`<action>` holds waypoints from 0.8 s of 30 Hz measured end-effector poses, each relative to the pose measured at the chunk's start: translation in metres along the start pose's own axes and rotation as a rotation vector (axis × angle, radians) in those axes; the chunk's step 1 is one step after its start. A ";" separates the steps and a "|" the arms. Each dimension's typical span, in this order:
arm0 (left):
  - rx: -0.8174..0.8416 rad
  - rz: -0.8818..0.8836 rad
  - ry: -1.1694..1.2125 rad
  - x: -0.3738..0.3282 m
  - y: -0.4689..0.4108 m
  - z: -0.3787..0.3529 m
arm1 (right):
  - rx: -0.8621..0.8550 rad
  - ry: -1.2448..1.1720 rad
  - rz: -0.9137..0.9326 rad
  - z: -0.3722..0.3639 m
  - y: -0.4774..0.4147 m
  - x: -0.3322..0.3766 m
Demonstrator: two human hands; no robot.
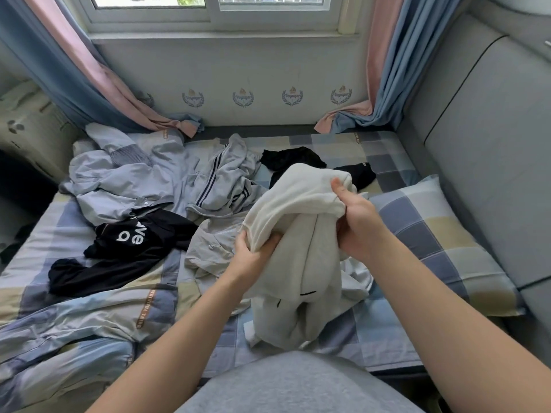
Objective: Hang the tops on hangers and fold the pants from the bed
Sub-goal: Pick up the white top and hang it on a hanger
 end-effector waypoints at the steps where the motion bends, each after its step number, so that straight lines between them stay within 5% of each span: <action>1: 0.013 0.015 0.010 0.004 0.003 0.000 | 0.000 -0.025 -0.006 -0.001 0.000 0.000; 6: 0.289 -0.015 0.076 0.023 0.014 -0.003 | -0.045 -0.107 -0.027 -0.004 -0.002 -0.003; 9: 0.194 -0.135 0.036 0.022 0.010 -0.009 | -0.041 -0.076 -0.054 -0.004 -0.005 -0.010; 15: 0.082 -0.105 0.007 0.017 0.010 0.001 | -0.081 -0.046 -0.084 0.006 -0.008 -0.016; 24: -0.073 0.007 0.411 -0.043 -0.005 0.026 | -0.123 0.316 0.025 0.037 -0.009 -0.025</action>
Point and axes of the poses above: each hand's wrist, its own y-axis away from the middle knuckle, its own z-axis out of the back of the hand, x = y × z, the point moved 3 cm from there along -y, towards the middle knuckle, and after that the axes turned 10 degrees about -z, right-handed, at the moved point
